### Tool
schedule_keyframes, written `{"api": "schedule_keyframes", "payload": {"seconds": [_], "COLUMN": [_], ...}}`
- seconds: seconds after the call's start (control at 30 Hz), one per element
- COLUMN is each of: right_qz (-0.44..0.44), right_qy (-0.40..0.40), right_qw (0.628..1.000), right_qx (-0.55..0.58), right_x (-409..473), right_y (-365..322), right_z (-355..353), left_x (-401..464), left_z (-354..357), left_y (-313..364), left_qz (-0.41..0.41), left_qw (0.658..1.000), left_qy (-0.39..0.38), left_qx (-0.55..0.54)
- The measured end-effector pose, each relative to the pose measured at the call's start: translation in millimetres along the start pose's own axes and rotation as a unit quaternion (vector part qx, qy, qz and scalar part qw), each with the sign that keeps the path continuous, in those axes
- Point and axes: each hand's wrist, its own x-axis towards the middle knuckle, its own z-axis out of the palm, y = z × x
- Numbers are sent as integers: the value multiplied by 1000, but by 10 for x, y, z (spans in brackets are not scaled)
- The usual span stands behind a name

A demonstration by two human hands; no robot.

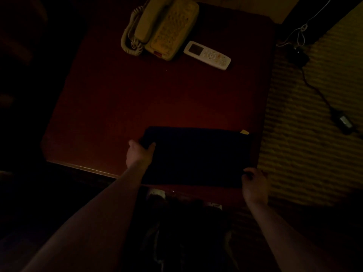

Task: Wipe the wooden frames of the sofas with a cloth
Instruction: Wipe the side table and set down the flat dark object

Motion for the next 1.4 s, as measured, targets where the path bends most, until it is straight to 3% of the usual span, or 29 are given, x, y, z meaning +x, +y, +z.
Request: {"api": "schedule_keyframes", "payload": {"seconds": [0.17, 0.3, 0.5, 0.57, 0.67, 0.73, 0.77, 0.83, 0.93, 1.17, 1.27, 1.4], "right_qz": [-102, -137, -97, -64, -26, 3, 9, -45, -66, -107, -35, 117], "right_qy": [-15, -111, -233, -285, -316, -313, -291, -220, -157, -131, -132, -109], "right_qw": [994, 975, 920, 894, 884, 891, 911, 970, 982, 981, 988, 985], "right_qx": [33, 134, 300, 341, 344, 329, 290, 90, -81, -92, -73, 68], "right_x": [-214, -435, -562, -532, -434, -346, -282, -148, -68, -39, -27, 21], "right_y": [-319, -589, -816, -813, -685, -562, -471, -253, 9, -5, 10, 322], "right_z": [38, 50, -63, -127, -209, -251, -250, -240, -251, -184, -193, -290], "left_x": [19, -269, -656, -756, -819, -832, -833, -835, -878, -954, -973, -998], "left_z": [37, 128, 447, 568, 774, 906, 955, 1019, 1060, 1037, 1005, 1014], "left_y": [218, 493, 939, 1086, 1235, 1302, 1329, 1358, 1374, 1334, 1325, 1359], "left_qz": [31, 69, 23, 15, 11, 22, 29, 38, 48, 47, 43, 44], "left_qw": [996, 978, 945, 946, 952, 958, 962, 967, 969, 972, 970, 969], "left_qy": [-76, -153, -264, -268, -260, -251, -247, -240, -240, -222, -234, -238], "left_qx": [-36, -123, -193, -182, -161, -135, -115, -74, -32, 61, 60, 57]}}
